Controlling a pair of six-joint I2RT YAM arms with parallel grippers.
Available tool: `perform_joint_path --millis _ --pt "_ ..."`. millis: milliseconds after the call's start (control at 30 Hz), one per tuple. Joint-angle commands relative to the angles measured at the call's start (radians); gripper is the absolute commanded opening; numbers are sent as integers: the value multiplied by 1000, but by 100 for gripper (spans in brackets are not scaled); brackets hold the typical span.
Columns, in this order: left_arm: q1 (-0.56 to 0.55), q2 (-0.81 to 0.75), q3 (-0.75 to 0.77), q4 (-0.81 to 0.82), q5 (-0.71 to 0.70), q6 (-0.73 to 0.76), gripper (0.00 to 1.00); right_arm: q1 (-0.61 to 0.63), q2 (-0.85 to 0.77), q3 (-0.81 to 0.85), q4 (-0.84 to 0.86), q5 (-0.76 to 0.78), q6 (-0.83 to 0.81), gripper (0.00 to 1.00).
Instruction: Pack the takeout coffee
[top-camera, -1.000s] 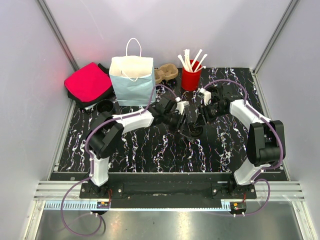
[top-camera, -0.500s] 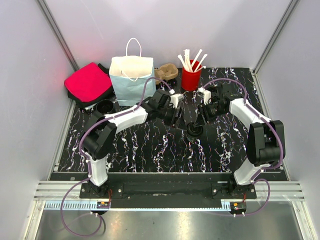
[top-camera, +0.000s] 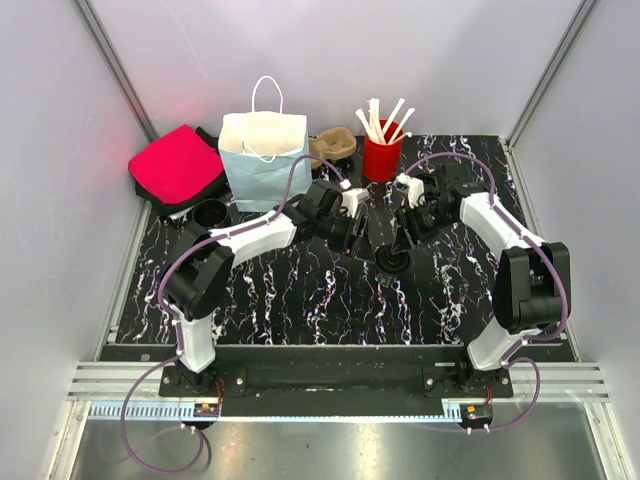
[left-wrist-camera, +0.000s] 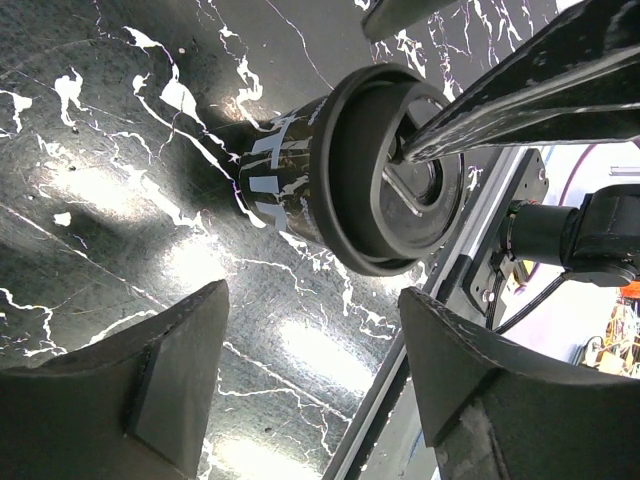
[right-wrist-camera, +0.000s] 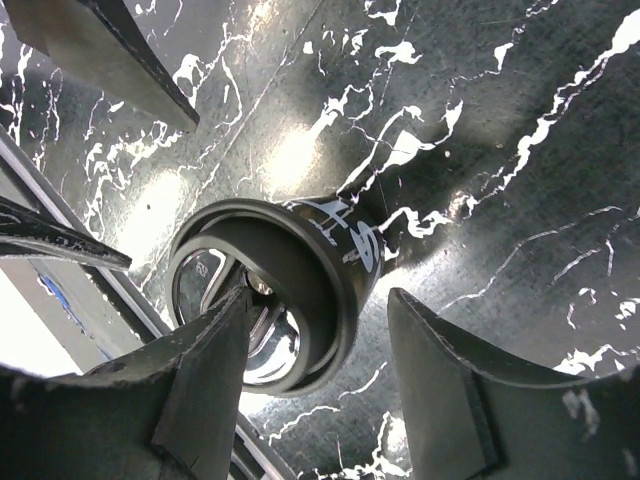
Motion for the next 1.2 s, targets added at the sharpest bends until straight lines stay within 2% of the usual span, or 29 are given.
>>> perform_joint_path --millis 0,267,333,367,400,600,700,733,833,933,1167 --pt "-3 -48 40 32 -7 29 73 5 -55 77 -41 12 -21 63" --pt "2 -78 78 -12 4 83 78 5 -87 138 -90 13 -77 65" --pt "14 -88 95 -29 28 113 84 5 -101 169 -109 29 -113 64" --pt "20 -98 112 -53 35 129 89 5 -107 181 -113 45 -151 63" --pt "25 -107 121 -69 36 147 99 6 -117 202 -125 53 -174 62" --pt "100 -195 165 -167 96 302 99 19 -130 252 -152 67 -341 56" --pt "164 -230 207 -257 250 417 99 35 -122 253 -158 90 -415 51" --pt "180 -239 222 -335 303 480 99 40 -119 252 -159 95 -430 50" --pt "224 -275 282 -456 289 596 99 66 -105 247 -161 111 -484 49" --pt "255 -334 288 -512 254 662 99 104 -85 239 -156 144 -524 48" --pt "331 -496 179 -472 84 649 99 184 -44 220 -133 219 -562 49"
